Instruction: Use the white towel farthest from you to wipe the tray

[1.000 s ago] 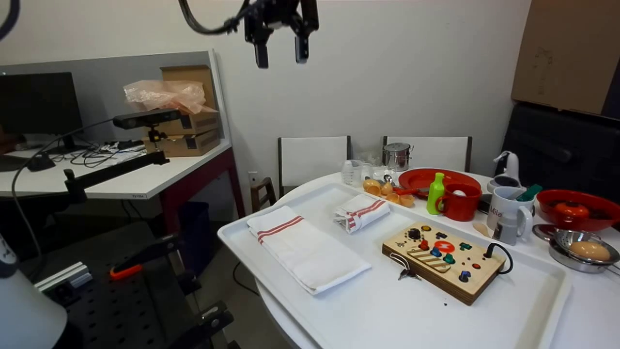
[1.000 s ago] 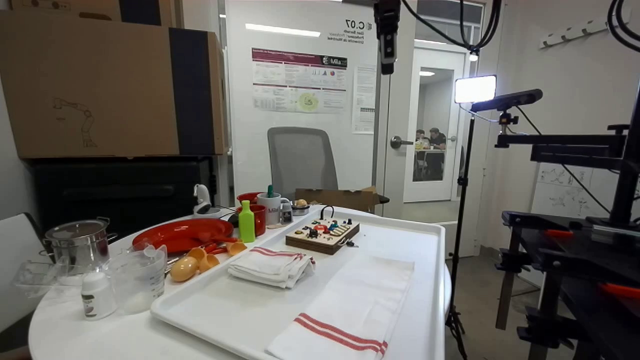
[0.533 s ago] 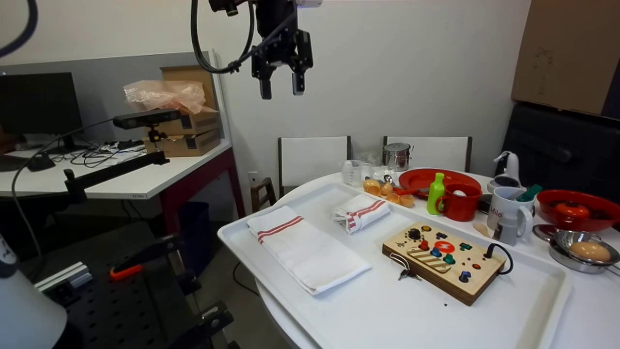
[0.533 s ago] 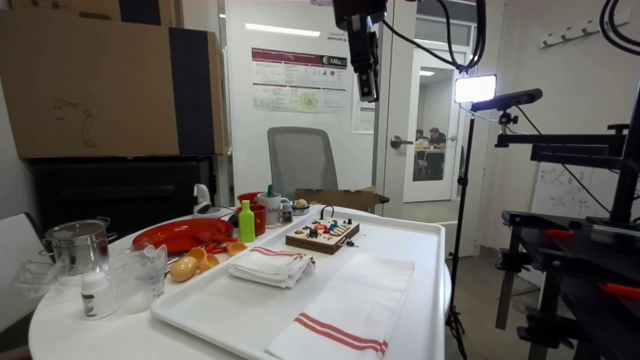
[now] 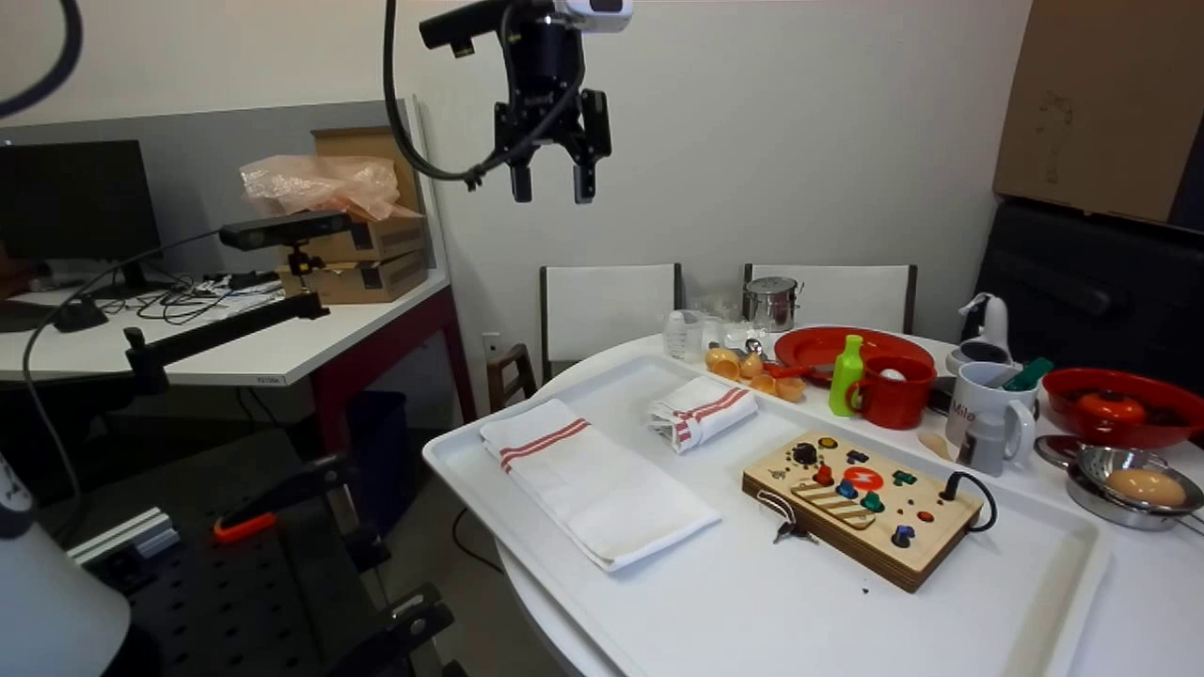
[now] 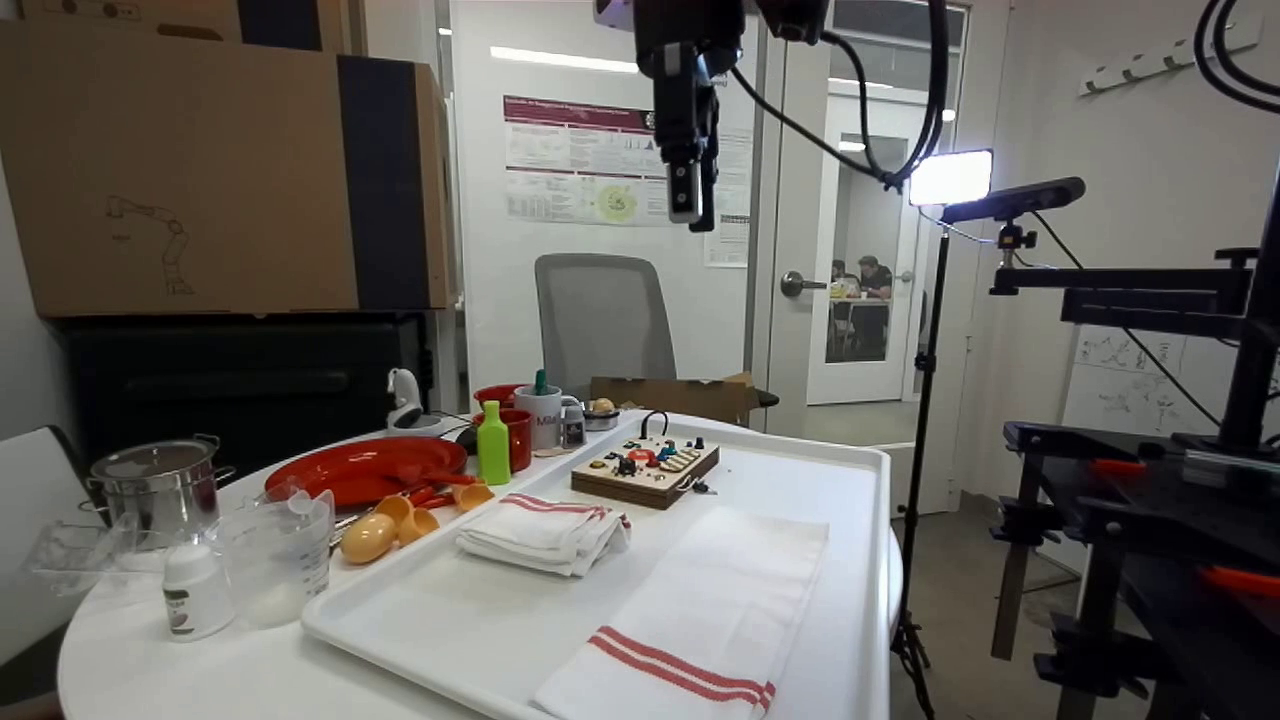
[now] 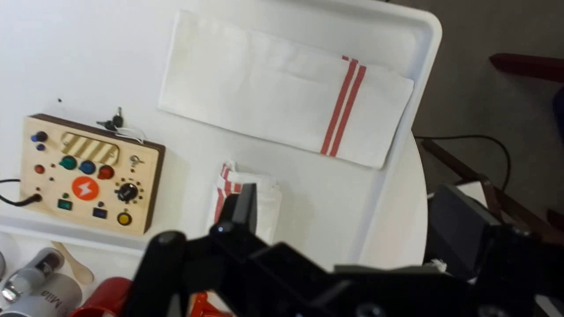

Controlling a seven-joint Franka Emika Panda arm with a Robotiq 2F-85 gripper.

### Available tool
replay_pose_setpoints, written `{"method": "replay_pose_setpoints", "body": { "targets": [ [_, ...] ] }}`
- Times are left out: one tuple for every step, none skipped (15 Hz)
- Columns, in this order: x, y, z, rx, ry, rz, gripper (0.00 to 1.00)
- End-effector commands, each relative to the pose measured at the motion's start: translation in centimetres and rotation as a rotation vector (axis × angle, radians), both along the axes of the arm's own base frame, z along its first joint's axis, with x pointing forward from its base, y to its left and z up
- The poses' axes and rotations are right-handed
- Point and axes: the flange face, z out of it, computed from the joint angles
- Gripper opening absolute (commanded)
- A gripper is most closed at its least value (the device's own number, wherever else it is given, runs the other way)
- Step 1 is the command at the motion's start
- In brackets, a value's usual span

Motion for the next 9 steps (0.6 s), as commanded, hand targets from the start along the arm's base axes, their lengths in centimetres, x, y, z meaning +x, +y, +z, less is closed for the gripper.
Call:
{"method": "replay_pose_setpoints", "body": {
  "targets": [
    [3.8, 1.4, -3.5, 0.049, -0.044, 0.000, 1.00],
    [4.9, 1.6, -4.5, 0.040, -0.053, -0.015, 1.00],
    [5.9, 1.8, -5.5, 0.039, -0.058, -0.028, 1.00],
    [7.0, 1.9, -6.3, 0.025, -0.063, -0.048, 1.00],
    [8.0, 2.0, -7.0, 0.004, -0.066, -0.094, 1.00],
    [9.1, 2.1, -7.9, -0.018, -0.030, -0.138, 1.00],
    [9.7, 2.2, -8.5, -0.026, -0.004, -0.158, 1.00],
    [7.3, 1.5, -7.4, 0.008, -0.032, -0.109, 1.00],
    [8.1, 1.6, -8.1, 0.002, -0.018, -0.128, 1.00]
  ]
}}
